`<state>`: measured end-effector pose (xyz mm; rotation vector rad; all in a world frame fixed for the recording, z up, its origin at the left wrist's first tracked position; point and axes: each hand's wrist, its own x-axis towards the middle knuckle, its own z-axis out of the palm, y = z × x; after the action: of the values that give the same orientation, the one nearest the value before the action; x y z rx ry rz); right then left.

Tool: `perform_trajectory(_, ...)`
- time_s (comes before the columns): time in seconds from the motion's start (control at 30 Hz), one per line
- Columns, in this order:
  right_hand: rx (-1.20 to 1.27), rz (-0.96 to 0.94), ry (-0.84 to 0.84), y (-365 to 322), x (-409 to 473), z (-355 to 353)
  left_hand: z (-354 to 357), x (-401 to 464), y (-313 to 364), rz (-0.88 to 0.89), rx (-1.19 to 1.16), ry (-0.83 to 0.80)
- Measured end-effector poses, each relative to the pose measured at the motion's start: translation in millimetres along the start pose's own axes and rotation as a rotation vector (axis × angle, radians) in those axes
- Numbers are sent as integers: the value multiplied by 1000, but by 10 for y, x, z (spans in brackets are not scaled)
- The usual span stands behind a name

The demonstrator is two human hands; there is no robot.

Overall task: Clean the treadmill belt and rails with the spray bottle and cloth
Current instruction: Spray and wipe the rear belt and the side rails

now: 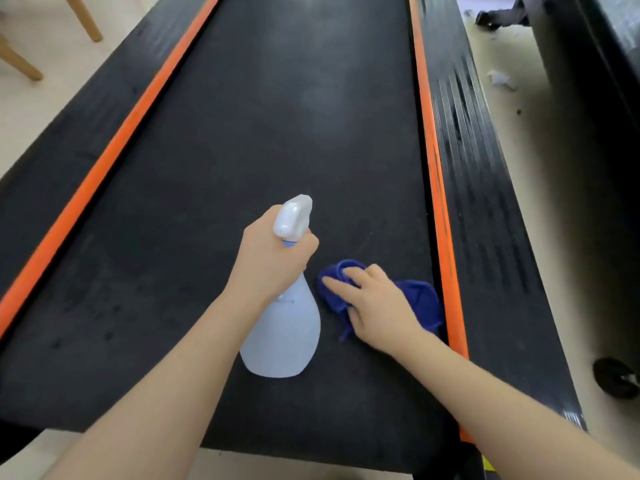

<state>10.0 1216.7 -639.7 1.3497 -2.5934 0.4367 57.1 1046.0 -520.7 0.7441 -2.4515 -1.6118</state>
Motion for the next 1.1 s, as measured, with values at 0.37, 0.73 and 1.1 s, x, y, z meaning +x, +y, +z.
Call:
perform_trajectory(0.37, -27, 273, -85, -290, 298, 7, -424, -163, -303, -71, 54, 52)
perform_trajectory(0.73, -107, 560, -139, -511, 637, 120, -809, -317, -545, -76, 70, 93)
perform_trajectory(1.1, -81, 573, -66, 44, 423, 42, -698, -229, -463, -49, 8, 0)
